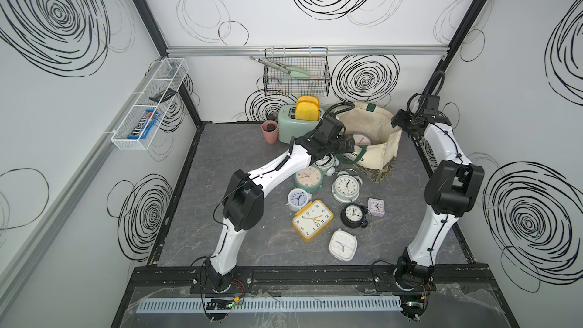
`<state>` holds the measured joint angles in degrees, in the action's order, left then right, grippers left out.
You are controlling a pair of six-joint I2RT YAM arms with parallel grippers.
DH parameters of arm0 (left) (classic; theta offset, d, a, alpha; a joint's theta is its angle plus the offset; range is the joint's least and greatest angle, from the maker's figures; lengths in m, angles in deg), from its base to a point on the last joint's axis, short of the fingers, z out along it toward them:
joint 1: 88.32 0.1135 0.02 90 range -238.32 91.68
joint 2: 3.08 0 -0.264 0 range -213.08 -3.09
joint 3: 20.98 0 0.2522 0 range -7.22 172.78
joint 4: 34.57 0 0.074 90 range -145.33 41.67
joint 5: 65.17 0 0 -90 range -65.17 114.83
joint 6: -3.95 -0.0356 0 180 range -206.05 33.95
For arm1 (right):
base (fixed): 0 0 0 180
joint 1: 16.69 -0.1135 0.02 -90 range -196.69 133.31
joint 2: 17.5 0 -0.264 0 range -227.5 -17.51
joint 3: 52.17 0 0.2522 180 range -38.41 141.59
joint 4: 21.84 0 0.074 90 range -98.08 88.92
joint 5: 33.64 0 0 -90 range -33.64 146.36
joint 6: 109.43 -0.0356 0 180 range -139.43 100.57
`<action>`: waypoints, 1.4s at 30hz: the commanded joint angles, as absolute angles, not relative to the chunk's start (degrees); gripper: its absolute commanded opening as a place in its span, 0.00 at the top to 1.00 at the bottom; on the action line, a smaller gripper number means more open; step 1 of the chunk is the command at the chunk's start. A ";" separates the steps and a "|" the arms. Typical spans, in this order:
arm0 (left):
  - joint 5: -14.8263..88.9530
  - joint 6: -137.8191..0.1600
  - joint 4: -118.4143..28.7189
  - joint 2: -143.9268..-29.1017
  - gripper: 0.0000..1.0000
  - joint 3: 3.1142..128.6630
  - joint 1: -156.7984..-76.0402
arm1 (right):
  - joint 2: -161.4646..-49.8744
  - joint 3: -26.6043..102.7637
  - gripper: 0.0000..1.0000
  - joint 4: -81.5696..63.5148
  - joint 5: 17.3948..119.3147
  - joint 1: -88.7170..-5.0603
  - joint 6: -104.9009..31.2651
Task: Put the alarm clock into the canvas bag
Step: Pick up the canvas bag from the center of the board.
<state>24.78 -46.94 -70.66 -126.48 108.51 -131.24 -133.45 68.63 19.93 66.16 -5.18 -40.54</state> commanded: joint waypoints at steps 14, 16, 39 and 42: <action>29.95 -44.98 -72.23 -134.75 0.54 118.30 -127.76 | -141.85 79.75 0.78 20.82 81.87 -5.30 -41.64; 32.86 -45.92 -70.13 -134.75 0.65 118.40 -127.36 | -139.87 79.84 0.92 21.46 81.55 -6.20 -41.68; 46.50 -49.48 -67.13 -125.19 1.00 123.43 -129.40 | -98.52 59.66 1.00 14.00 77.76 -9.46 -42.82; 46.10 -53.14 -69.35 -120.38 1.00 120.24 -130.28 | -93.37 56.73 1.00 14.22 77.11 -11.21 -41.83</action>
<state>44.10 -49.28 -71.71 -128.40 120.94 -128.79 -100.79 56.79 18.67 76.23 -9.20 -42.11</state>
